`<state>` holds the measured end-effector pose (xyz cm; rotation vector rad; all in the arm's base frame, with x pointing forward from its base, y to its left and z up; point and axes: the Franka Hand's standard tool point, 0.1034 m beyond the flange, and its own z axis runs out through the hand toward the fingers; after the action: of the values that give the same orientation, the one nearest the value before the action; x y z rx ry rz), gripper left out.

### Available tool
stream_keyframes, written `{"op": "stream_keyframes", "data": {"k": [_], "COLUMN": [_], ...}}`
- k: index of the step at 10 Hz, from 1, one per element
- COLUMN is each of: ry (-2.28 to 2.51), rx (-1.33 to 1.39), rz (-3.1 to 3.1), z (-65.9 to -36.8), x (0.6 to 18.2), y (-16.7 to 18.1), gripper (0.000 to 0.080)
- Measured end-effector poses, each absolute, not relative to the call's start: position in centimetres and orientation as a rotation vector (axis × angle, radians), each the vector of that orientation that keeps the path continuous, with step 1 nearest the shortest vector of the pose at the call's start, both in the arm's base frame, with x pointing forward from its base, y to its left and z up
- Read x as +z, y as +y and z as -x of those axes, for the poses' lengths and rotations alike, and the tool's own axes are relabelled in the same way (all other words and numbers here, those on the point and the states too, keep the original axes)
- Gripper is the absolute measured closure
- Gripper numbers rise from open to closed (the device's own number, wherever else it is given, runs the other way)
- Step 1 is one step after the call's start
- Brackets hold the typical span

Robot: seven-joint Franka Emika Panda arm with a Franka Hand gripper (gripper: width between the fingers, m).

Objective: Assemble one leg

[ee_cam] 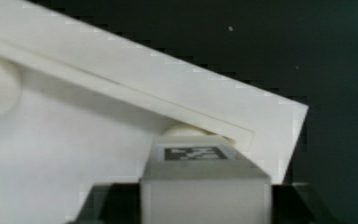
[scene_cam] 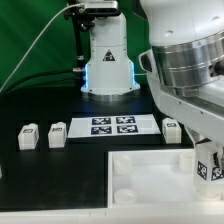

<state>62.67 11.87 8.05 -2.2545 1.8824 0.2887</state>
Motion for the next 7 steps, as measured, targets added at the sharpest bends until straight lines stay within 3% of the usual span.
{"op": "stream_keyframes", "data": {"k": [2, 4, 5, 6, 7], "ry": [2.053, 1.887, 1.739, 1.503, 1.349], "rx": [0.327, 0.32, 0.345, 0.333, 0.302], "rz": [2.096, 2.24, 2.356, 2.533, 2.615], "z": [-62.68, -62.55, -62.51, -62.93, -63.28], "x": [8.08, 8.07, 8.23, 8.52, 8.62], "y": [12.18, 12.21, 12.45, 12.4, 12.36], "gripper": [0.0502, 0.0492, 0.0307, 0.019, 0.019]}}
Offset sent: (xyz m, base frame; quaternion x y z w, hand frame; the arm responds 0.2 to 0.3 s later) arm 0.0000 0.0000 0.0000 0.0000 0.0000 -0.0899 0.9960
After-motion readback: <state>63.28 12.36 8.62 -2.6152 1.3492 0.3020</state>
